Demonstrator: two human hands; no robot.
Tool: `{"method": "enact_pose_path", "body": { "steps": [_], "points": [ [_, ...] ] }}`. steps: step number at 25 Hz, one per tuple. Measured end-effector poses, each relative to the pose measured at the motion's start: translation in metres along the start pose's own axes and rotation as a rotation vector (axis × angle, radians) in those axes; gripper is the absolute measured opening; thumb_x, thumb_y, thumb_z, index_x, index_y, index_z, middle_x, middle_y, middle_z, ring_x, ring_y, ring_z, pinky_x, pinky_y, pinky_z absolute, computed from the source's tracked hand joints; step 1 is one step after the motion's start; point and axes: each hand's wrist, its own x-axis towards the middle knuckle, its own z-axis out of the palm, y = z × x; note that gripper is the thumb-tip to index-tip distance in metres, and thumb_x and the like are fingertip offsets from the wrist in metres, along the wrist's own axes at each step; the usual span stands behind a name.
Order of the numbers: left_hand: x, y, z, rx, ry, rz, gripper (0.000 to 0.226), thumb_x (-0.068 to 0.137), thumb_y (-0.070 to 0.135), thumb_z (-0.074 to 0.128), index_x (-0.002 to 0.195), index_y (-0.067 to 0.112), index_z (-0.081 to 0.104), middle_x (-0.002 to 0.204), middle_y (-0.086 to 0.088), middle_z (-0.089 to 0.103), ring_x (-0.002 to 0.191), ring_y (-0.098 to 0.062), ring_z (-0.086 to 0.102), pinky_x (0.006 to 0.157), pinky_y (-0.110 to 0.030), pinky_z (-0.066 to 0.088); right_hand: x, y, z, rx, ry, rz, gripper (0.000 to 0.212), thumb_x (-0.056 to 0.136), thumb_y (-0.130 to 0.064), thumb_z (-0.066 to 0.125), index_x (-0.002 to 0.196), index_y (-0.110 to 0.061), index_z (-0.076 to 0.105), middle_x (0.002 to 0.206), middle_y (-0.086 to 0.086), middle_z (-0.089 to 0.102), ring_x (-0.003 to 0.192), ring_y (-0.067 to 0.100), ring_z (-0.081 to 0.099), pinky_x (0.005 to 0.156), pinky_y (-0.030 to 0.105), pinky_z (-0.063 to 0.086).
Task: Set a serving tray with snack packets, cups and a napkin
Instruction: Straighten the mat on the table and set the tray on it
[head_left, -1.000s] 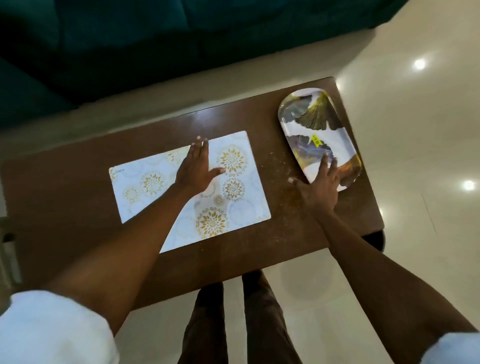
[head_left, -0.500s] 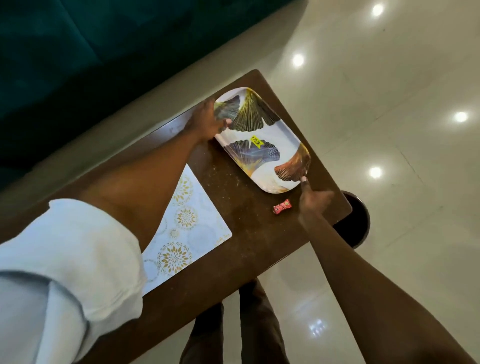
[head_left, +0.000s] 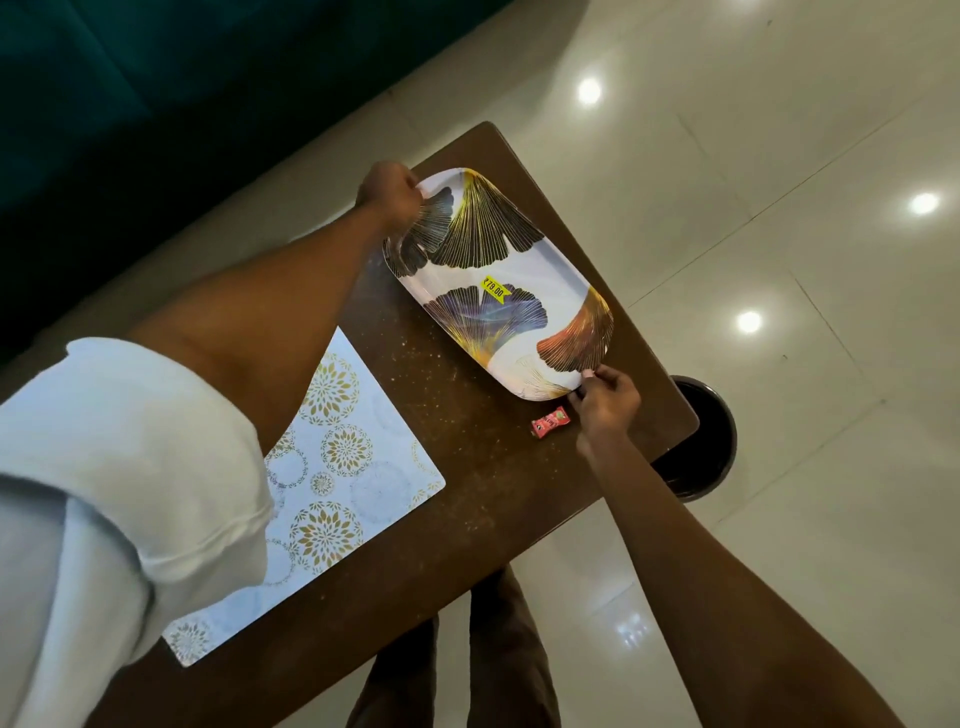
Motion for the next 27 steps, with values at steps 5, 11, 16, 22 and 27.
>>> {"method": "enact_pose_path", "body": {
  "steps": [5, 11, 16, 22, 27],
  "points": [
    [-0.019, -0.024, -0.015, -0.146, 0.058, -0.044, 0.029, 0.096, 0.017, 0.070, 0.122, 0.005, 0.074, 0.123, -0.014, 0.074, 0.114, -0.027, 0.069, 0.102, -0.042, 0.056, 0.003, -0.003, -0.004, 0.055, -0.002, -0.041, 0.027, 0.100, 0.001, 0.062, 0.128, 0.000, 0.061, 0.105, 0.006, 0.068, 0.102, 0.022, 0.067, 0.068, 0.028, 0.060],
    [-0.085, -0.100, -0.057, -0.390, 0.156, -0.176, 0.026, 0.096, 0.014, 0.069, 0.118, 0.001, 0.075, 0.113, -0.015, 0.075, 0.100, -0.023, 0.069, 0.098, -0.044, 0.059, -0.025, -0.015, 0.025, -0.034, -0.051, -0.206, 0.027, 0.096, 0.004, 0.066, 0.123, 0.004, 0.068, 0.108, 0.015, 0.074, 0.100, 0.025, 0.069, 0.087, 0.042, 0.063],
    [-0.176, -0.225, -0.093, -0.539, 0.239, -0.382, 0.027, 0.099, 0.014, 0.067, 0.119, -0.002, 0.072, 0.107, -0.018, 0.073, 0.096, -0.028, 0.068, 0.092, -0.049, 0.061, -0.076, -0.006, 0.083, -0.187, -0.226, -0.347, 0.025, 0.094, 0.005, 0.068, 0.118, 0.000, 0.074, 0.103, 0.005, 0.074, 0.094, 0.015, 0.069, 0.074, 0.019, 0.060],
    [-0.309, -0.366, -0.095, -0.655, 0.318, -0.585, 0.021, 0.102, 0.013, 0.060, 0.114, -0.002, 0.067, 0.093, -0.019, 0.063, 0.059, -0.018, 0.058, 0.043, -0.020, 0.056, -0.137, 0.051, 0.151, -0.436, -0.536, -0.433, 0.027, 0.097, 0.005, 0.065, 0.123, 0.004, 0.070, 0.119, 0.017, 0.074, 0.102, 0.024, 0.071, 0.093, 0.038, 0.063],
    [-0.391, -0.422, -0.062, -0.792, 0.346, -0.739, 0.028, 0.103, 0.013, 0.059, 0.122, -0.008, 0.062, 0.099, -0.021, 0.062, 0.065, -0.023, 0.060, 0.064, -0.037, 0.058, -0.164, 0.103, 0.167, -0.608, -0.611, -0.388, 0.029, 0.098, 0.002, 0.065, 0.126, 0.001, 0.071, 0.123, 0.021, 0.073, 0.114, 0.040, 0.070, 0.101, 0.052, 0.059]
  ]
}}
